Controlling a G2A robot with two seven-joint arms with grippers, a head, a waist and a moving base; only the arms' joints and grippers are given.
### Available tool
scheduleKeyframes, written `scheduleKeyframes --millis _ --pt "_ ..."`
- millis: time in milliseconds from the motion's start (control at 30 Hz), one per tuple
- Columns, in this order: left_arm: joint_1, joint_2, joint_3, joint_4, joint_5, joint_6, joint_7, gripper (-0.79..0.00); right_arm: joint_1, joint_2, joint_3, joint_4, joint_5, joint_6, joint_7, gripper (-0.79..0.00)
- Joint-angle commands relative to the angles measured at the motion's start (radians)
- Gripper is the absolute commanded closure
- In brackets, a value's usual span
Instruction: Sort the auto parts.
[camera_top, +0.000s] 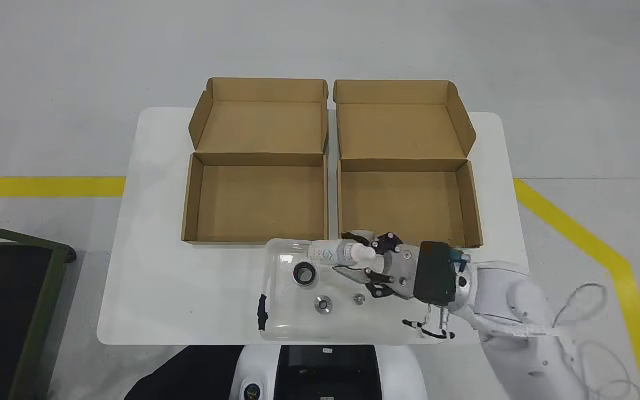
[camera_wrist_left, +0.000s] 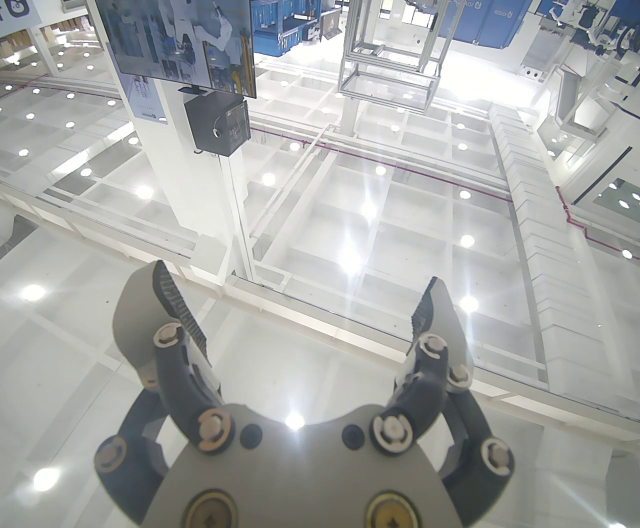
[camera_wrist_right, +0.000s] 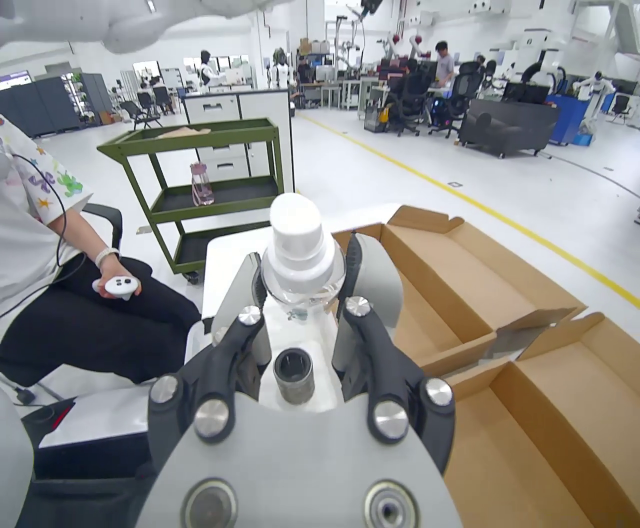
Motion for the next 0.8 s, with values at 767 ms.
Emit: scheduleKeyframes --millis 767 --pt "0.0 0.0 0.0 0.0 0.0 0.0 0.0 -0.785 0.209 -0.039 -0.077 0.005 0.045 0.143 -0.311 0.0"
